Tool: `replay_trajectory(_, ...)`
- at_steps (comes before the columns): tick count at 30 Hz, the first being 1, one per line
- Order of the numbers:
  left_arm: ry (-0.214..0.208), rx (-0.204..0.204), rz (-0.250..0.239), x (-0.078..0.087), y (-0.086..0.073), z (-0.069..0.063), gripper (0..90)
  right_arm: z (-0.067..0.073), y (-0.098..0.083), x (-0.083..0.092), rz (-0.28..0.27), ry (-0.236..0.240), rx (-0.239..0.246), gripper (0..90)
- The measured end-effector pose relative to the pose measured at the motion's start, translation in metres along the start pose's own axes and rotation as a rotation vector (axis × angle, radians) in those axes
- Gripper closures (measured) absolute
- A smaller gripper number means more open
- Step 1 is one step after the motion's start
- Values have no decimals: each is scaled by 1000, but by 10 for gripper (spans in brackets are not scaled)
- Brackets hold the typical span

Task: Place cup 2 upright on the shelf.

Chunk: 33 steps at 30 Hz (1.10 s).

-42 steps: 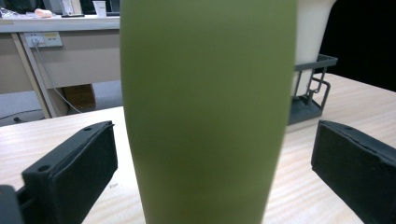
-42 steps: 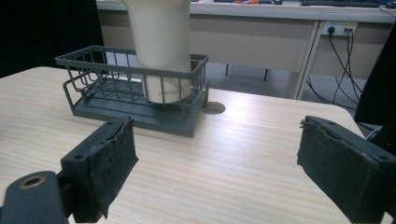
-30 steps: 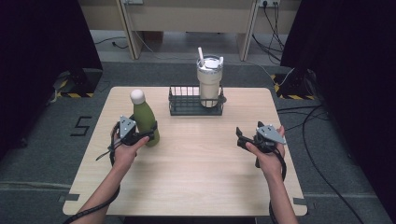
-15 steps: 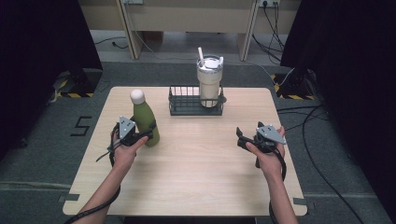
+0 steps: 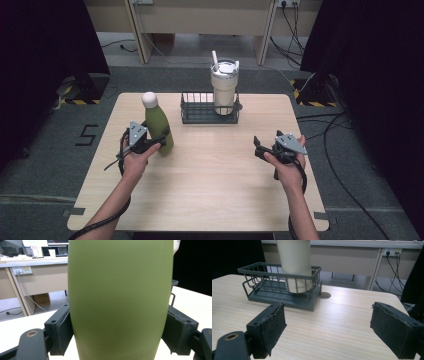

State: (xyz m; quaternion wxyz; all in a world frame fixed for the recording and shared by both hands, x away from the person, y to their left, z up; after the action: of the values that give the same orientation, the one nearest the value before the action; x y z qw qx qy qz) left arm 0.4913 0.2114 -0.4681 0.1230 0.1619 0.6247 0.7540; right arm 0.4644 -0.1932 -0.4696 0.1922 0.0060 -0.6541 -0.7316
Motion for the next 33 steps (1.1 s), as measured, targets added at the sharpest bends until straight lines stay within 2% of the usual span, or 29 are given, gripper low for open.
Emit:
replay_trajectory(9,-7,0,-31,-7,19,-1,204,-1,1,1,-3,-2,1,129)
replay_trajectory(25,-13,-5,-66,-20,44,1,205,-1,1,0,-4,-1,-1,136)
replay_trajectory(33,-28,-15,-78,-31,56,-4,205,-1,1,0,-4,-3,-2,138)
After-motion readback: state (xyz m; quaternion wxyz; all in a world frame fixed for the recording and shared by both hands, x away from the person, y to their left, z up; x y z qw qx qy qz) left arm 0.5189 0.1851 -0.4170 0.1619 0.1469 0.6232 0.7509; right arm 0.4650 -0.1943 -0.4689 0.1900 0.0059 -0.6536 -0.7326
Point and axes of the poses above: each handheld gripper's, and its own axes: x roughly backward along the jaws, y roughly out of its top, z roughly to its left, the point moved 5 cm from there along -x, roughly forward along the jaws, and after that the axes turned 9 degrees about -x, right-handed, at the moved point
